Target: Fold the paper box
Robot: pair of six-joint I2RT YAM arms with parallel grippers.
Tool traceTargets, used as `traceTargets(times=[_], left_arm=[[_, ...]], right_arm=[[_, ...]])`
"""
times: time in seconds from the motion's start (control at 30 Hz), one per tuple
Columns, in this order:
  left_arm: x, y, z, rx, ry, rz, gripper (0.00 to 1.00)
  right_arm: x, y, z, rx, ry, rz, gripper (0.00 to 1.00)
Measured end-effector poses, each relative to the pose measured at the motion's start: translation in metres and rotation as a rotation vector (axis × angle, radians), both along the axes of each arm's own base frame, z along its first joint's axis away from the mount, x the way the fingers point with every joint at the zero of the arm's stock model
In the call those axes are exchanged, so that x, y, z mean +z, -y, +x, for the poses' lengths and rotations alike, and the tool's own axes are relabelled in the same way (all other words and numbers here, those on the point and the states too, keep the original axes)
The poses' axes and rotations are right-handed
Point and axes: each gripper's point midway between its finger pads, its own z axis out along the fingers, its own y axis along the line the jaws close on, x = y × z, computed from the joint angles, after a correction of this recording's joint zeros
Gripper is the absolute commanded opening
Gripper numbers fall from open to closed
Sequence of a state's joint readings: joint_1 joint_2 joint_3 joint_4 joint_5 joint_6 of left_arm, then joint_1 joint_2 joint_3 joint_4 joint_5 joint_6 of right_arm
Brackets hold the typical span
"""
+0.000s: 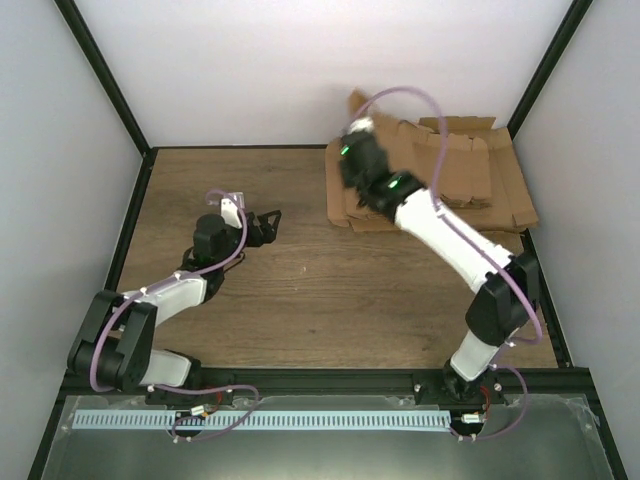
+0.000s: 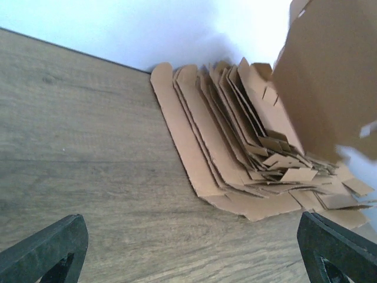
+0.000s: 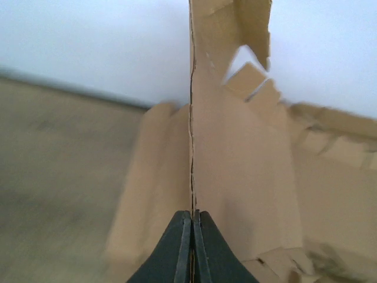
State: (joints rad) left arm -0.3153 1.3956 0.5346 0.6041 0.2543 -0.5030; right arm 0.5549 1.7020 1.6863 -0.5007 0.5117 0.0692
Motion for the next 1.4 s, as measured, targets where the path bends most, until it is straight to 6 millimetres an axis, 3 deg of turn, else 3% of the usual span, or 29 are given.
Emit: traceTargets(times=[0.1, 0.17, 0.23, 0.27, 0.3, 0.4, 0.53, 0.63, 0.77, 0.93, 1.17, 1.27, 1.4], left_arm=[[0.011, -0.005, -0.002, 0.025, 0.029, -0.003, 1.0], [0.014, -0.008, -0.003, 0.037, 0.038, -0.003, 1.0], [0.014, -0.009, -0.003, 0.046, 0.038, -0.003, 1.0], [0.014, -0.01, -0.003, 0.052, 0.036, -0.003, 1.0], [0.013, -0.012, -0.004, 0.061, 0.033, -0.003, 1.0], [0.01, -0.022, -0.011, 0.109, 0.011, 0.007, 1.0], [0.018, -0.04, -0.019, 0.194, -0.011, 0.016, 1.0], [0.023, -0.049, -0.029, 0.232, -0.03, 0.016, 1.0], [0.014, -0.053, -0.044, 0.238, -0.106, 0.018, 1.0], [-0.013, -0.051, -0.064, 0.204, -0.254, 0.031, 1.0], [-0.042, -0.03, -0.085, 0.095, -0.413, -0.044, 0.97], [-0.066, -0.025, -0.092, 0.08, -0.51, -0.061, 0.92], [-0.088, -0.018, -0.099, 0.057, -0.616, -0.086, 0.82]], right_arm=[[-0.049, -0.072, -0.059, 0.146, -0.071, -0.054, 0.01], [-0.092, -0.112, -0.102, 0.239, -0.14, -0.105, 0.1], [-0.13, -0.139, -0.139, 0.31, -0.204, -0.151, 0.5], [-0.145, -0.148, -0.152, 0.334, -0.228, -0.168, 0.73], [-0.159, -0.155, -0.164, 0.359, -0.25, -0.183, 0.86], [-0.182, -0.163, -0.186, 0.419, -0.294, -0.183, 0.98], [-0.194, -0.161, -0.205, 0.504, -0.336, -0.098, 1.0], [-0.18, -0.164, -0.208, 0.556, -0.332, -0.001, 1.0], [-0.153, -0.163, -0.192, 0.591, -0.292, 0.164, 1.0], [-0.145, -0.129, -0.159, 0.533, -0.261, 0.306, 1.0], [-0.141, -0.09, -0.114, 0.451, -0.241, 0.449, 0.98], [-0.153, -0.089, -0.114, 0.464, -0.225, 0.458, 0.97], [-0.202, -0.084, -0.123, 0.457, -0.283, 0.435, 0.95]])
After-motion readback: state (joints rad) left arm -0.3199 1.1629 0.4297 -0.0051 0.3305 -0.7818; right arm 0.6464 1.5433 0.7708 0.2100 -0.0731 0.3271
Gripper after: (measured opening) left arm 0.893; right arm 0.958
